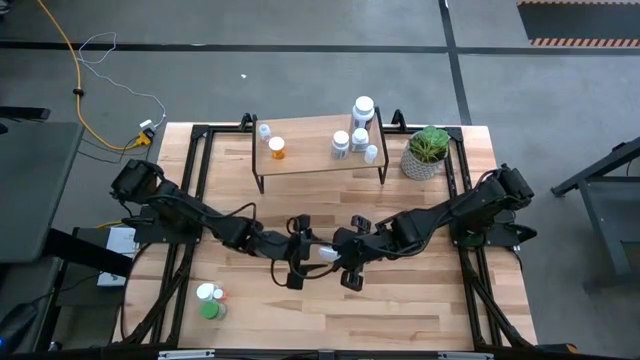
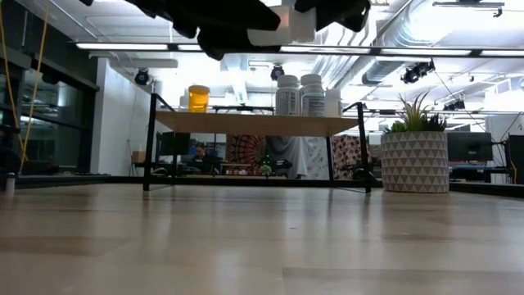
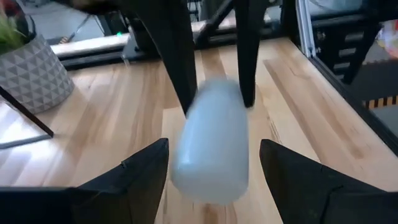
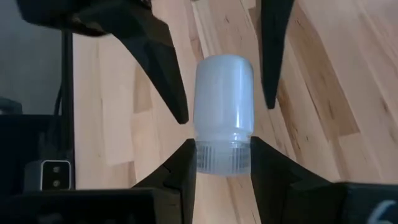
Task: Pick and place medicine bottles onto shelf by color
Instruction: Put the transparent pill bottle on the shelf
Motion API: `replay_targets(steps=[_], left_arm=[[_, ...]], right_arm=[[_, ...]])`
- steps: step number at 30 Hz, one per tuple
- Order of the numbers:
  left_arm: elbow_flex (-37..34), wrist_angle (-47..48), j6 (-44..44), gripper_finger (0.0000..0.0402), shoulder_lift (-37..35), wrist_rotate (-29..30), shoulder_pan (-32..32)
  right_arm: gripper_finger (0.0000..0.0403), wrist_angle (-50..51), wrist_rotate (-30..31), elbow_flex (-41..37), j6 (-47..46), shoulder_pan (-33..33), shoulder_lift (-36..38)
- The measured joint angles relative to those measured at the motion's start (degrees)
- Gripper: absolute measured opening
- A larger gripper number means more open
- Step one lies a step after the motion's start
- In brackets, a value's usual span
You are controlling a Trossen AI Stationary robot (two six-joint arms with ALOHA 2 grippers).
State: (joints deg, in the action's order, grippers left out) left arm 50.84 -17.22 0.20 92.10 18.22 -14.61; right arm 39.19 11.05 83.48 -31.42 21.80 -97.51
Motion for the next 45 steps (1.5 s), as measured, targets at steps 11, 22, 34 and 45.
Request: replay_targets(steps=[11, 22, 34, 45], left_arm=[[0.0, -0.6, 0.0, 0.0184, -0.3, 0.0, 0.0], [0.0, 1.1, 0.0, 0.0126, -0.3, 0.2, 0.7], [-1.5, 16.2, -4.5, 0.0131, -10.6, 10.3, 0.8], [-17.0, -5.8, -4.2, 0.0134, -25.0, 2.1, 2.0]], right_arm=[[0.0103, -0.2, 0.0, 0.0, 0.3, 0.0, 0.0], [0.0163, -0.7, 0.6, 0.0, 1.6, -0.1, 0.0], [0.0178, 14.3, 12.9, 0.1, -1.2, 1.0, 1.9], [0.0179, -10.8, 8.0, -27.9, -13.2, 3.3, 3.7]])
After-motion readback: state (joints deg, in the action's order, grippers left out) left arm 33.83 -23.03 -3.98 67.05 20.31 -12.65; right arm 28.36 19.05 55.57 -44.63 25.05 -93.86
